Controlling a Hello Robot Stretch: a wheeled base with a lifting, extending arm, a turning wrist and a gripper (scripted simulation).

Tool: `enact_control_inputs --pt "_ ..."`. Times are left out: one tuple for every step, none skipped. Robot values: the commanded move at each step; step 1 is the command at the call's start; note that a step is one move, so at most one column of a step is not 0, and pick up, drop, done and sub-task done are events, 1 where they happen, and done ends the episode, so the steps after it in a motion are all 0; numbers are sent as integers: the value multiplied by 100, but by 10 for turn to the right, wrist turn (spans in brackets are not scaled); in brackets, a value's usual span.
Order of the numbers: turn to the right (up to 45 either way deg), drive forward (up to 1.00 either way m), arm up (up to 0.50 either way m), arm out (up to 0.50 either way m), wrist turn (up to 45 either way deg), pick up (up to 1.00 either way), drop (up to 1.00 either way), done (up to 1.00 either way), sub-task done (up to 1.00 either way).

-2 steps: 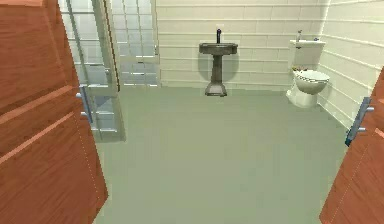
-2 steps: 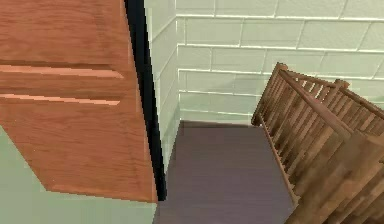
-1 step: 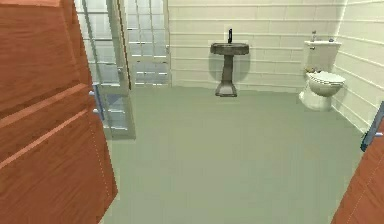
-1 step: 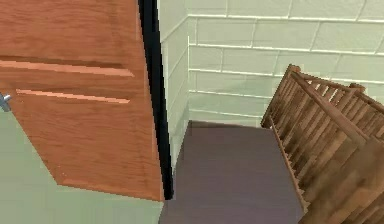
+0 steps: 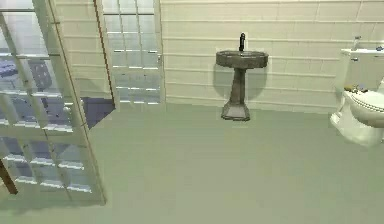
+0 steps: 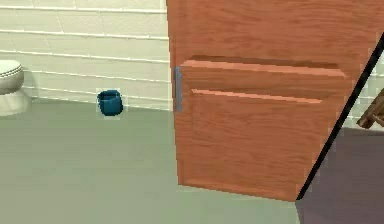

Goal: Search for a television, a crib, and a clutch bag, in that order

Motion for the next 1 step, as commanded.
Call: enact_control_inputs --pt "0 65 0 0 0 0 0 0 0"
